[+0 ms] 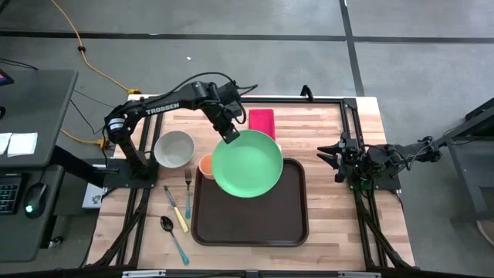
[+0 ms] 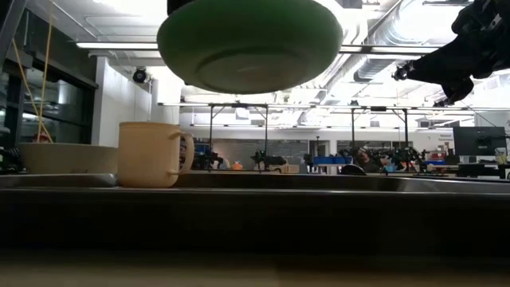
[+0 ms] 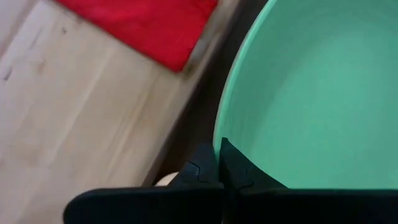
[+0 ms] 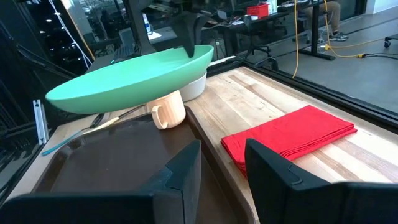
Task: Set up tray
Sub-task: Put the green plate on the black serving tray to the bottom right of the orange mug
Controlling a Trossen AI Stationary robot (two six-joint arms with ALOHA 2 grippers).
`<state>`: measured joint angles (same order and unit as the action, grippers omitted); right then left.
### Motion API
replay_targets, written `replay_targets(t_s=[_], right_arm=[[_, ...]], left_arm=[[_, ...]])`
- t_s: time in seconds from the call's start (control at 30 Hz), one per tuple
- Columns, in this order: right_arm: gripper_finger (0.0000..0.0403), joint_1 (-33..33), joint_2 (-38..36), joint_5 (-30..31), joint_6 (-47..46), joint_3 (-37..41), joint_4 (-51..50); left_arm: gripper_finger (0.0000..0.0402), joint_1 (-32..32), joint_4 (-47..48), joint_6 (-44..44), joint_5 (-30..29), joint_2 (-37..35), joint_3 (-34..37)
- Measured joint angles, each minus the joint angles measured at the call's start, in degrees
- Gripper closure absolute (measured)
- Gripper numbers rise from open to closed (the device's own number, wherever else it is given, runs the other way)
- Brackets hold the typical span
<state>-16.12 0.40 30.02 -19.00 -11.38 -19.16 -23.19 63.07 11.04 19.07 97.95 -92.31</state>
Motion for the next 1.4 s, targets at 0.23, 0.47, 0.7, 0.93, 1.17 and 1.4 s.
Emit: replay_targets(t_s=[0.23,0.47,0.7,0.93,1.17,1.4], right_arm=[[0.0299,0.0,0.0,0.0,0.0,0.0,0.0],[0.0299,0.0,0.0,0.0,0.0,0.0,0.0],[0.0299,0.0,0.0,0.0,0.0,0.0,0.0],[0.0299,0.0,0.0,0.0,0.0,0.0,0.0],[0.0300,0.0,0.0,0.0,0.0,0.0,0.0],[0.0299,0.0,0.0,0.0,0.0,0.0,0.0]], left_arm=[[0.0387,3.1,-0.4,1.9,-0.3,0.0,0.0],[0.0387,6.4,-2.5,4.2,-0.5,0.0,0.0],[0.0387,9.6,-3.3,6.5,-2.3,0.0,0.0],[0.0387,12.2,-3.4,8.8,-3.9,0.0,0.0],[0.0387,14.5,-3.4,10.5,-5.1,0.0,0.0],[0.0387,16.6,-3.5,12.4,-6.6,0.0,0.0]])
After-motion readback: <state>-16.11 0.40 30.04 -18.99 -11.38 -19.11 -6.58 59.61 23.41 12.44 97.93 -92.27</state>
